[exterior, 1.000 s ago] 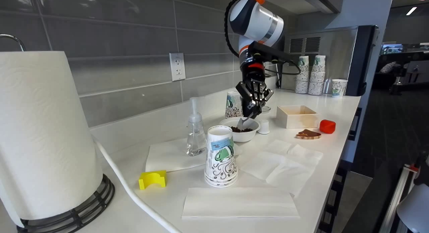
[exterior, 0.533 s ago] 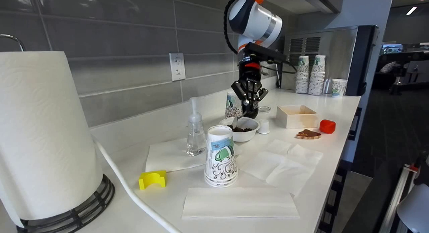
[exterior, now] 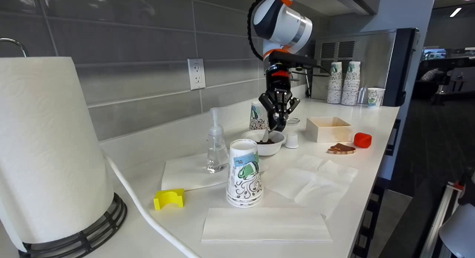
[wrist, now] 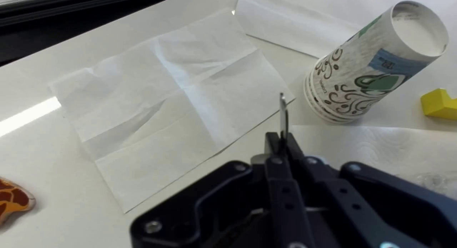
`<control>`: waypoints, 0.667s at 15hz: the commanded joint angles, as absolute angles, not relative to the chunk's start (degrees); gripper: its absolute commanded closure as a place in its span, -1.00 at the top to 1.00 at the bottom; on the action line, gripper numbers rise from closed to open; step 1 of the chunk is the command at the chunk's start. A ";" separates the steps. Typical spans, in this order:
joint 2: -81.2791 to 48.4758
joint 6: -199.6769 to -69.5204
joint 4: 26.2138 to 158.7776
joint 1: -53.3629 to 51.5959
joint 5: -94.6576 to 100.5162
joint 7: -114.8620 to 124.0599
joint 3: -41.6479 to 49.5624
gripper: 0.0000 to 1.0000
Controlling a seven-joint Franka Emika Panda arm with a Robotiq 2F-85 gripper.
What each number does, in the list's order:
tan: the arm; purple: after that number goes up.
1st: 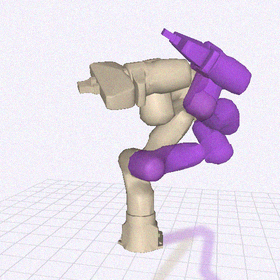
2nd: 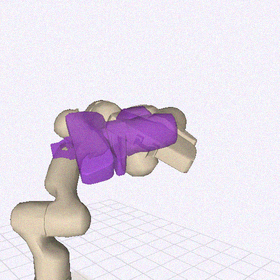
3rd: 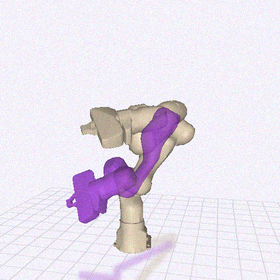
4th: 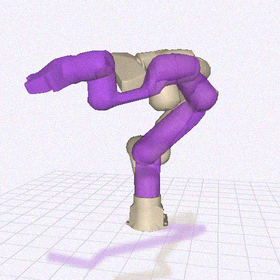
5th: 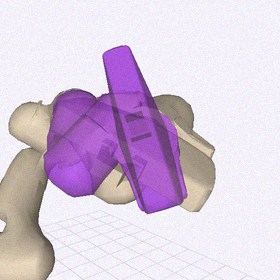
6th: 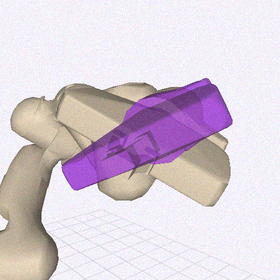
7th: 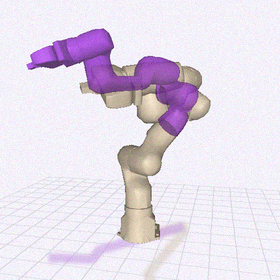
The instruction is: Use the cake spatula to stir the contents in the white bowl.
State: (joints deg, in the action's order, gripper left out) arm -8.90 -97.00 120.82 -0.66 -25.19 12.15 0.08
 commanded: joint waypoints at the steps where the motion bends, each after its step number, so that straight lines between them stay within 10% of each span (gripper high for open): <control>1: -9.51 -93.51 119.28 -0.89 -22.48 14.69 0.04 -0.98; 10: -11.63 -85.91 117.12 -0.88 -22.42 10.67 -0.54 -0.98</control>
